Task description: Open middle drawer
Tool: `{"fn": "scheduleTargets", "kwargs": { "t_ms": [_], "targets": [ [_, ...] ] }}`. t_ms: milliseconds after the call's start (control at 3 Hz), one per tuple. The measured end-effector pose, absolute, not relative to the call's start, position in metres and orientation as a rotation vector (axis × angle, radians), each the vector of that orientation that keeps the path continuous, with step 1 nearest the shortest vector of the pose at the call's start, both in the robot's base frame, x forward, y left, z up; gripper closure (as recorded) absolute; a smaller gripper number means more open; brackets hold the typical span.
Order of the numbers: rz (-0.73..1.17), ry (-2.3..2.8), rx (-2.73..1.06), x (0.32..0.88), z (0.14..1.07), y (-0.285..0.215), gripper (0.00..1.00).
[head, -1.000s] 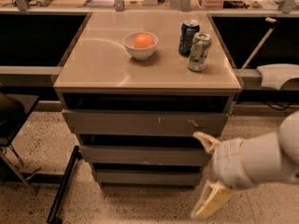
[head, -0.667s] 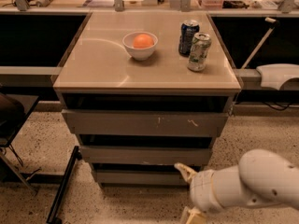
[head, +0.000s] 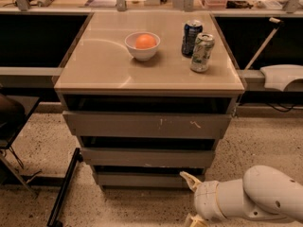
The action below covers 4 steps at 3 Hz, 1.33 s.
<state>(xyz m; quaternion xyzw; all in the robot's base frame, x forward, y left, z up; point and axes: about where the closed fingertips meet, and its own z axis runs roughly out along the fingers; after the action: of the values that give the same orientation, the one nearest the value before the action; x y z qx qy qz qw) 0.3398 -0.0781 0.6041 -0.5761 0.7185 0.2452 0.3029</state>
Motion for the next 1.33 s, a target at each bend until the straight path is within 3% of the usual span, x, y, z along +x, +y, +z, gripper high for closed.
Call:
{"fn": "scheduleTargets", "kwargs": {
  "t_ms": [667,1333],
  "targets": [
    [0.636,1.616,-1.436,0.435,0.615,-0.077,0.0],
    [0.638,1.585,-1.435,0.45,0.607,-0.075,0.0]
  ]
}}
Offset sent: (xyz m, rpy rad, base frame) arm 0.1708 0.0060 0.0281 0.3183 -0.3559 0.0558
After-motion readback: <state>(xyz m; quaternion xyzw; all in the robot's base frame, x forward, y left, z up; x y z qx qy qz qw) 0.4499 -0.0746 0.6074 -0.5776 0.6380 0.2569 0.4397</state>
